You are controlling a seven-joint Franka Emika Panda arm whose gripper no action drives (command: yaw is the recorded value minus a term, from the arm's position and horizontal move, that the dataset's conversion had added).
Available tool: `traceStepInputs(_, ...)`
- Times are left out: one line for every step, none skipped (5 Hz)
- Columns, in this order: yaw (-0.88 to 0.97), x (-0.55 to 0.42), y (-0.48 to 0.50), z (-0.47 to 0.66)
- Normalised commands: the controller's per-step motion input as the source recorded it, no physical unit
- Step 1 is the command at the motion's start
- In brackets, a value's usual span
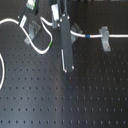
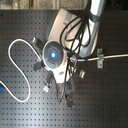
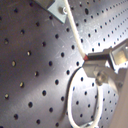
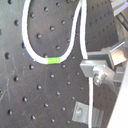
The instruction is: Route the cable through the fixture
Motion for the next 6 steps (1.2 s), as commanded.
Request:
traceStepInputs(0.00, -0.021, -0.011, 0.00)
traceStepInputs(0.00, 0.323, -0.062, -0.31)
traceStepInputs(0.00, 0.641, -0.068, -0.35)
traceStepInputs(0.12, 0.527, -0.129, -0.11)
traceStepInputs(0.45, 0.369, -0.247, -0.01)
traceStepInputs(0.53, 0.217, -0.136, -0.06)
